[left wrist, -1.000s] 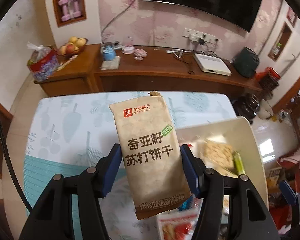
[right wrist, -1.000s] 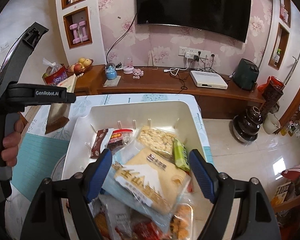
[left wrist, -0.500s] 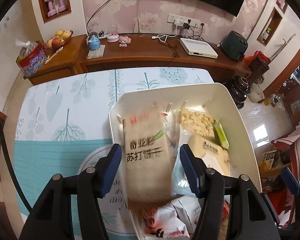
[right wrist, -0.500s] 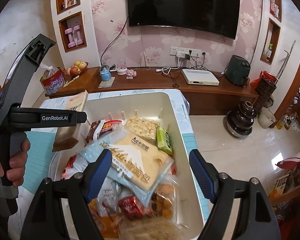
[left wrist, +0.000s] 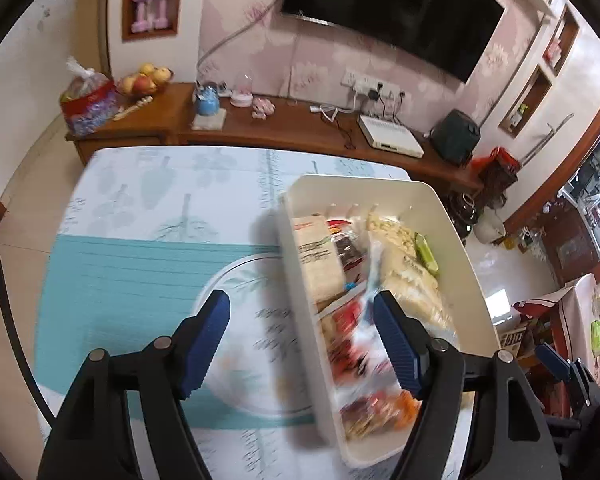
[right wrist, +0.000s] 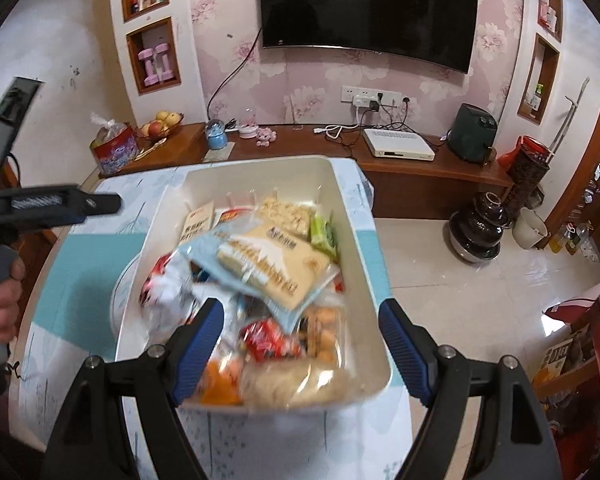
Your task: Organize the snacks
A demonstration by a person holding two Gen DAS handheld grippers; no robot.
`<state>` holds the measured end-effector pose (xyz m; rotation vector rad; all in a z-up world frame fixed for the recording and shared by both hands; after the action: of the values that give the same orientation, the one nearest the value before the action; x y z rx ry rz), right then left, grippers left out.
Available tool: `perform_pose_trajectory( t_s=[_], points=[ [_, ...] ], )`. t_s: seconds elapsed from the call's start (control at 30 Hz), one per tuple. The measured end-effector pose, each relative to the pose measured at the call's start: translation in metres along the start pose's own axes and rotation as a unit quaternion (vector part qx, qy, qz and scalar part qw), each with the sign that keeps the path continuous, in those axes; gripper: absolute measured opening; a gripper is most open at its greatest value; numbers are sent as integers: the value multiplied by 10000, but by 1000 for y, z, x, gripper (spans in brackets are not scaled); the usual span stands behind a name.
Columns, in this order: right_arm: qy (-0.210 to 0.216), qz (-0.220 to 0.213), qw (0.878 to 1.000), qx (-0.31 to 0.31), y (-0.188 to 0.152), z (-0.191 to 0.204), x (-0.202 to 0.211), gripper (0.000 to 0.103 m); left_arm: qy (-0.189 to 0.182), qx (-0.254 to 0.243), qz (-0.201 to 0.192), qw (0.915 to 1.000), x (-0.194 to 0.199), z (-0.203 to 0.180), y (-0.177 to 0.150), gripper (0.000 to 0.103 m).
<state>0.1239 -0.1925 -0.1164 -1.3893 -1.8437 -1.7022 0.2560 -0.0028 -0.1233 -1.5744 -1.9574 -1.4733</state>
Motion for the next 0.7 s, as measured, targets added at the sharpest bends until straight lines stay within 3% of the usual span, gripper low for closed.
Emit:
perform_pose_trajectory(
  t_s=[0.1, 0.33, 0.5, 0.57, 0.7],
  points=[
    [101, 130, 9998, 150, -17, 14, 13, 87, 35, 45, -60, 10000, 28, 14, -22, 73],
    [429, 483, 9966, 520, -46, 57, 51, 88, 425, 237, 245, 9985, 102, 33, -78, 73],
    [844, 620, 9942, 236, -50, 77, 93, 89, 296, 281, 93, 9991, 171, 22, -105, 75],
    [975, 665, 9930, 34, -52, 80, 108, 90, 224, 260, -8, 9994, 194, 13, -112, 82],
    [1045, 610, 9922, -300, -54, 80, 143, 91, -30, 183, -7, 9998, 218, -10, -126, 85]
  ],
)
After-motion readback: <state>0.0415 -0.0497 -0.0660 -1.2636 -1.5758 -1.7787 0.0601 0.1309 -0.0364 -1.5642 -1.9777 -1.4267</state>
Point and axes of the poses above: each gripper's, at about its wrist camera, not at the fingertips, and x roughly against the way its jaws point, z to its left, y to its top, the point moved 2 cm from there along -x, roughly the way its jaws point, and after that the axes turned 15 degrees about -y, right-handed, at the moved point
